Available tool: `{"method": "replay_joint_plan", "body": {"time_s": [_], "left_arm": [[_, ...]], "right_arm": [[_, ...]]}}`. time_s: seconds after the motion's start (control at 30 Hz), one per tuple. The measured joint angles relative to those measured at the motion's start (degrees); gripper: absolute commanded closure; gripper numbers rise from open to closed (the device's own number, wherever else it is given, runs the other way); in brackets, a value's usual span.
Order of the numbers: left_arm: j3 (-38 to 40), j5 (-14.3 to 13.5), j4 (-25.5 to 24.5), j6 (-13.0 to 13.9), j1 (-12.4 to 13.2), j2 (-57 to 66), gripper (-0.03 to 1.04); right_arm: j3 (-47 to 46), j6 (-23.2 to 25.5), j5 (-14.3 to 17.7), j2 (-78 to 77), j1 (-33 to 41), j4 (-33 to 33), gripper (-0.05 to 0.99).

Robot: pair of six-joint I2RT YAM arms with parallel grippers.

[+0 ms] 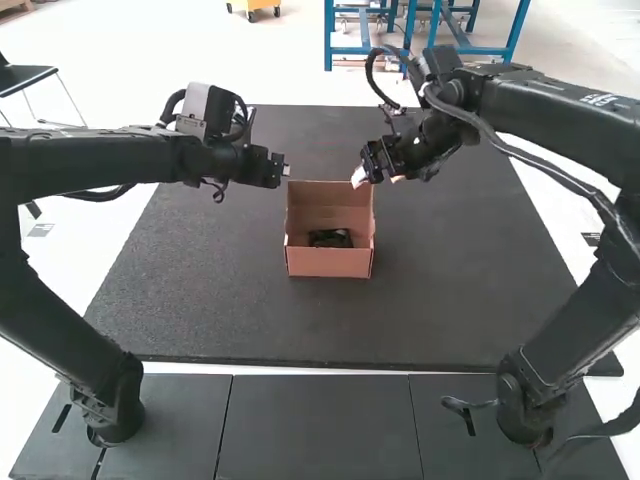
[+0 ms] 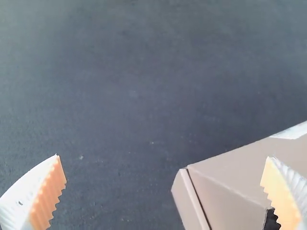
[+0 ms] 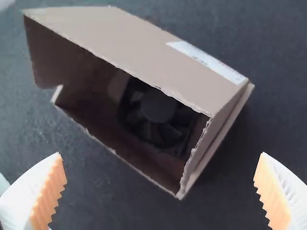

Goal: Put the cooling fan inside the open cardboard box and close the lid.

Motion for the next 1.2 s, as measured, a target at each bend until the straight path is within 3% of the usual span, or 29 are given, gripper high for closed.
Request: {"method": "replay_joint_plan", "body": {"time_s": [0.63, 1.2], "left_arm": [[3.4, 0.1, -0.3, 0.5, -0.8, 2.4, 0.05], [7.1, 5.3, -10.3, 3.3, -0.9, 6.9, 0.05]], "right_arm": [[8.1, 3.4, -0.2, -3.5, 3.9, -8.9, 0.05], [9.3, 3.8, -0.2, -3.6, 4.2, -10.1, 0.05]]}}
